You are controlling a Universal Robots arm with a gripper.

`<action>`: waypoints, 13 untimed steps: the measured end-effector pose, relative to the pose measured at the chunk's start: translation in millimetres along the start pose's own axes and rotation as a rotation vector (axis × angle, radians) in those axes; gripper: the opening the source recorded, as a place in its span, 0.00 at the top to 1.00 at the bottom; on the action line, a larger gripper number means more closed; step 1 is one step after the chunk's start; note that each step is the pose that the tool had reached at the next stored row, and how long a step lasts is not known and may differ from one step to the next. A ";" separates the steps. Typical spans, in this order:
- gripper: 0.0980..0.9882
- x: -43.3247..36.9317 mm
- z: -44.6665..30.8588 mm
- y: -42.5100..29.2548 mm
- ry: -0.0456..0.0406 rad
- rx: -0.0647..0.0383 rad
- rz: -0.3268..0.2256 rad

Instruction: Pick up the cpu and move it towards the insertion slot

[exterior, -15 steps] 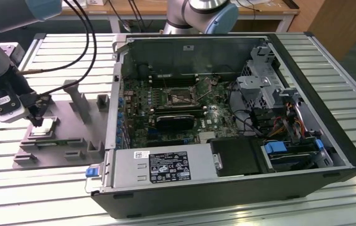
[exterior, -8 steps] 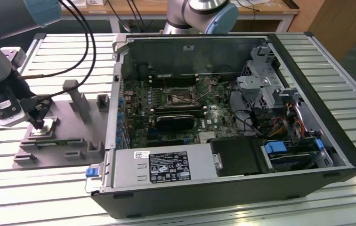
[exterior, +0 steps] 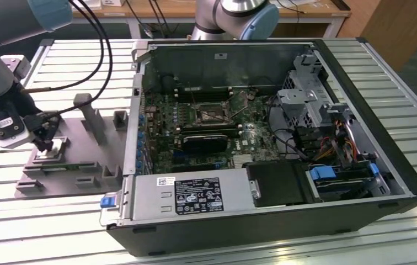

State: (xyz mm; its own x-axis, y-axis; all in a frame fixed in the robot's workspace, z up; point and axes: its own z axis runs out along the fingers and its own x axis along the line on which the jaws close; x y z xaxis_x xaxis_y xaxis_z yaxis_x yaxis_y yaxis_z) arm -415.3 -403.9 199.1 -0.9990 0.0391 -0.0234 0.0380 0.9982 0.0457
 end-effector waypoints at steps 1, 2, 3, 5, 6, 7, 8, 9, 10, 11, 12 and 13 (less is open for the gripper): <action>0.85 0.0 0.0 0.0 0.0000 0.000 0.000; 0.85 0.0 0.0 0.0 0.0000 0.000 0.000; 0.78 0.0 0.0 0.0 0.0000 0.000 0.000; 0.72 0.0 0.1 0.0 0.0000 0.000 0.000; 0.65 0.0 0.1 0.0 -0.0001 0.000 0.000; 0.65 0.0 0.1 0.0 0.0000 0.000 0.000; 0.59 0.0 0.1 0.0 0.0000 0.000 0.000; 0.52 0.0 0.1 0.0 0.0000 0.000 0.000; 0.45 0.0 0.1 0.0 0.0000 0.000 0.000; 0.45 0.0 0.1 0.0 0.0000 0.000 0.000; 0.45 0.0 0.1 0.0 0.0000 0.000 0.000; 0.38 0.0 0.1 0.0 0.0000 0.000 0.000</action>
State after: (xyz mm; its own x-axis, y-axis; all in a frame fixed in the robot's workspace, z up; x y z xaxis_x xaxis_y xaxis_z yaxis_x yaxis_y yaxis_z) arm -415.3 -403.9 199.0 -0.9990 0.0391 -0.0234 0.0380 0.9982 0.0457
